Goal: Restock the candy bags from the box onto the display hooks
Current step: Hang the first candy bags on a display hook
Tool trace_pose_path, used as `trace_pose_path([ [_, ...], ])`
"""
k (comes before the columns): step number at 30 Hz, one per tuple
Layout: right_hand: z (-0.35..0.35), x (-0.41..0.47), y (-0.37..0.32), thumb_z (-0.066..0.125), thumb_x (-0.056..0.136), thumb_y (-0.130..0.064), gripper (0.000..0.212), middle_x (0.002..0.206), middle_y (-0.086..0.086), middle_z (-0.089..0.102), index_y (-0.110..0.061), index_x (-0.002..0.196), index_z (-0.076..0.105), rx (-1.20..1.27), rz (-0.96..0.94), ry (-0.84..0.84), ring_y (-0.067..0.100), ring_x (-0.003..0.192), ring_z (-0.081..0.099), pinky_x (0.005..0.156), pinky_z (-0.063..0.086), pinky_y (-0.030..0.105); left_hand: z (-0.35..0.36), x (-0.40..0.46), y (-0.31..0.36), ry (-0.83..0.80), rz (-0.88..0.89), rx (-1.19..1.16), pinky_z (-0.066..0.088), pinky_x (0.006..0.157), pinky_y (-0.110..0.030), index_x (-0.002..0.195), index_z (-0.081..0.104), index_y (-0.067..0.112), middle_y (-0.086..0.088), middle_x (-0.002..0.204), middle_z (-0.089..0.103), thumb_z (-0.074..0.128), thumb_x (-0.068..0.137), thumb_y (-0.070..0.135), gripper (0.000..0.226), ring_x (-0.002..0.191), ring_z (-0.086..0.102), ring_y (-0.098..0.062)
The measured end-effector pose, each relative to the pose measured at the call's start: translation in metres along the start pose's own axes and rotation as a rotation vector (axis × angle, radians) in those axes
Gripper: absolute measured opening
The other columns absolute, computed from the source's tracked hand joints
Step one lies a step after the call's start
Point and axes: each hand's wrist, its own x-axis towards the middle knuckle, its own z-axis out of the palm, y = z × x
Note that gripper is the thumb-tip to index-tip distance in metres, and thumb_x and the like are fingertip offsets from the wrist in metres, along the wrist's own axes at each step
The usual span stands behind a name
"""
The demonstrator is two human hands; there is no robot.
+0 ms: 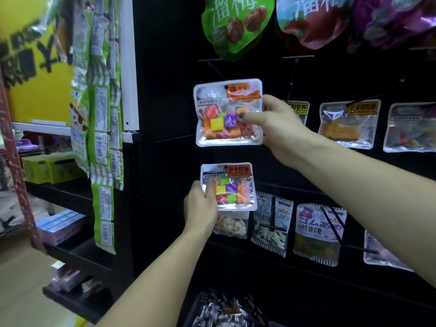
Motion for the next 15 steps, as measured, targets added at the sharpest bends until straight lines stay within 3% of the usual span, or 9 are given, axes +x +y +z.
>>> trace_pose_path([
  [4,0.025,0.012,-0.011,0.069,0.092,0.004,0.031,0.114,0.020,0.076,0.000,0.121,0.062,0.061,0.025,0.003,0.033,0.098,0.078,0.081,0.065,0.046,0.001,-0.001,-0.001,0.003,0.020,-0.018,0.040,0.043,-0.008,0.102,0.059,0.013,0.004,0.081,0.065,0.045,0.110,0.038,0.030,0.066,0.062,-0.005],
  [9,0.032,0.016,-0.003,0.068,0.093,0.002,0.031,0.116,0.018,0.075,-0.001,0.124,0.064,0.066,0.106,0.038,0.028,0.093,0.077,0.062,0.064,0.030,0.001,-0.002,-0.002,0.008,0.027,-0.042,0.039,0.044,-0.009,0.101,0.060,0.014,0.001,0.083,0.067,0.046,0.109,0.040,0.031,0.066,0.064,-0.005],
  [13,0.026,0.026,0.006,0.070,0.093,-0.001,0.030,0.114,0.016,0.076,-0.002,0.123,0.065,0.033,0.112,0.083,0.030,0.098,0.077,0.067,0.064,0.032,0.000,-0.004,0.001,0.002,0.031,-0.049,0.038,0.043,-0.009,0.098,0.058,0.015,0.002,0.082,0.066,0.045,0.109,0.041,0.031,0.059,0.063,-0.002],
  [15,0.025,0.036,0.013,0.073,0.092,-0.005,0.029,0.113,0.017,0.076,-0.003,0.121,0.066,-0.001,0.128,0.115,0.032,0.098,0.077,0.078,0.065,0.039,0.000,-0.006,0.002,-0.003,0.042,-0.045,0.038,0.043,-0.008,0.097,0.057,0.013,0.003,0.079,0.062,0.044,0.110,0.039,0.032,0.054,0.061,0.006],
])
